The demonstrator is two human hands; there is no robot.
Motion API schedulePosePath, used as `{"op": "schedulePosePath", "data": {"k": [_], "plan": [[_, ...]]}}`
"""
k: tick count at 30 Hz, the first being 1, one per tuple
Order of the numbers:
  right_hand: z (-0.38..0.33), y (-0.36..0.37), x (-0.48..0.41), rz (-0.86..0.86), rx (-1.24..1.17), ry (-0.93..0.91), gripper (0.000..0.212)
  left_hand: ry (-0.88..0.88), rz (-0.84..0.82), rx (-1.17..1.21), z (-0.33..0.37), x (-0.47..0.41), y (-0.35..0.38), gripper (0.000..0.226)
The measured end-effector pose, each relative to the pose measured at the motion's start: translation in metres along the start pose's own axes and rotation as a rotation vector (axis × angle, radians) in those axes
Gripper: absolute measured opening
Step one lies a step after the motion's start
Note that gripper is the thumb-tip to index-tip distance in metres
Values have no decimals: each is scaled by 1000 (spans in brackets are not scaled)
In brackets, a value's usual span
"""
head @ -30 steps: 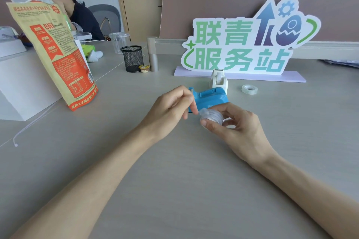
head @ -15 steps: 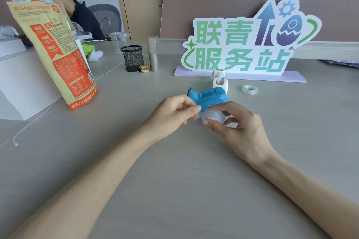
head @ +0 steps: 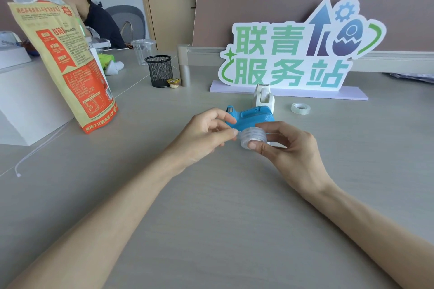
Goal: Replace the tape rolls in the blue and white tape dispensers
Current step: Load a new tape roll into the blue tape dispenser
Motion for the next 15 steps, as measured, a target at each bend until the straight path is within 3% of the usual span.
{"op": "schedulePosePath", "data": {"k": [15], "plan": [[19, -4, -54, 277, 49, -32, 24, 437, 426, -333, 0, -53, 16, 9]]}}
Point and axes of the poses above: each hand's wrist, its own x-axis away from the middle knuckle, its own y-axis out of the palm, z = x × y, the point moved 3 cm from there along -x, towards the middle knuckle, and after that the axes turned 4 degrees about x, right-handed, at the moved point
